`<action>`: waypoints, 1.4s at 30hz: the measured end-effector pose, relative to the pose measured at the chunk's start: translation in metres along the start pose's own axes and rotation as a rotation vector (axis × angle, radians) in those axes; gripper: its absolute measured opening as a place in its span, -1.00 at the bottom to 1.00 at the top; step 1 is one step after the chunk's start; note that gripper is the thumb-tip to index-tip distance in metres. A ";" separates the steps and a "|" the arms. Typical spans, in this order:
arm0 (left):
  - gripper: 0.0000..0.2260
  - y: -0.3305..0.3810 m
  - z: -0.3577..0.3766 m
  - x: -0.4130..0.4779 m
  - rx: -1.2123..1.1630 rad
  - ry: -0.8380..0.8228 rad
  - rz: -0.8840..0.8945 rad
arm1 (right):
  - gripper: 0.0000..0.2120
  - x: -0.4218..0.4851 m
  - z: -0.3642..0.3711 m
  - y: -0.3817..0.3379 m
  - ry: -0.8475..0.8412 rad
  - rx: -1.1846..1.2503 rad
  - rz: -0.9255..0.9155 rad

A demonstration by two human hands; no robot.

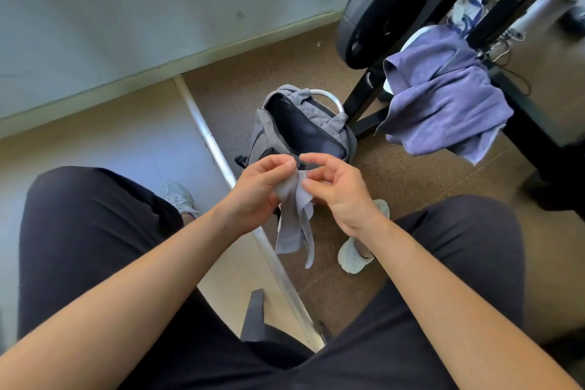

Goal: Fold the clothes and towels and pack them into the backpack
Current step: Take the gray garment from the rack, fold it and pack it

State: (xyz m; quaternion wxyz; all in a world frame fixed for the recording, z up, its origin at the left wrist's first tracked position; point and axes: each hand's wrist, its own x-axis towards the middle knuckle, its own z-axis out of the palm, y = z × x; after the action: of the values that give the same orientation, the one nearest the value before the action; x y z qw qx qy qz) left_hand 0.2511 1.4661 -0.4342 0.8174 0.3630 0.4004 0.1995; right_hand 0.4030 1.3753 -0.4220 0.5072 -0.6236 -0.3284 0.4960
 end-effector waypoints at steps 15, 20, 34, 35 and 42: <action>-0.62 0.002 -0.004 -0.002 -0.059 -0.097 0.044 | -0.87 0.002 -0.007 0.002 0.029 -0.323 -0.325; -0.63 0.004 -0.005 -0.001 -0.133 -0.072 0.029 | -0.86 0.000 -0.007 -0.001 -0.028 -0.406 -0.380; -0.73 0.005 -0.004 -0.006 0.086 -0.040 0.116 | -0.91 0.000 -0.011 -0.004 0.007 -0.588 -0.417; -0.74 0.005 -0.002 -0.007 0.085 -0.040 0.118 | -0.91 0.000 -0.011 -0.004 -0.016 -0.555 -0.371; -0.77 0.002 -0.004 -0.006 0.171 -0.087 0.142 | -0.90 0.005 -0.011 -0.003 -0.039 -0.539 -0.245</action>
State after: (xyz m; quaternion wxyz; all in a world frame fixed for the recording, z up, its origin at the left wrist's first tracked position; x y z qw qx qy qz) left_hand 0.2440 1.4657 -0.4309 0.7839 0.4670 0.3533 0.2062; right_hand 0.4150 1.3768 -0.4206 0.3732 -0.6818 -0.5307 0.3379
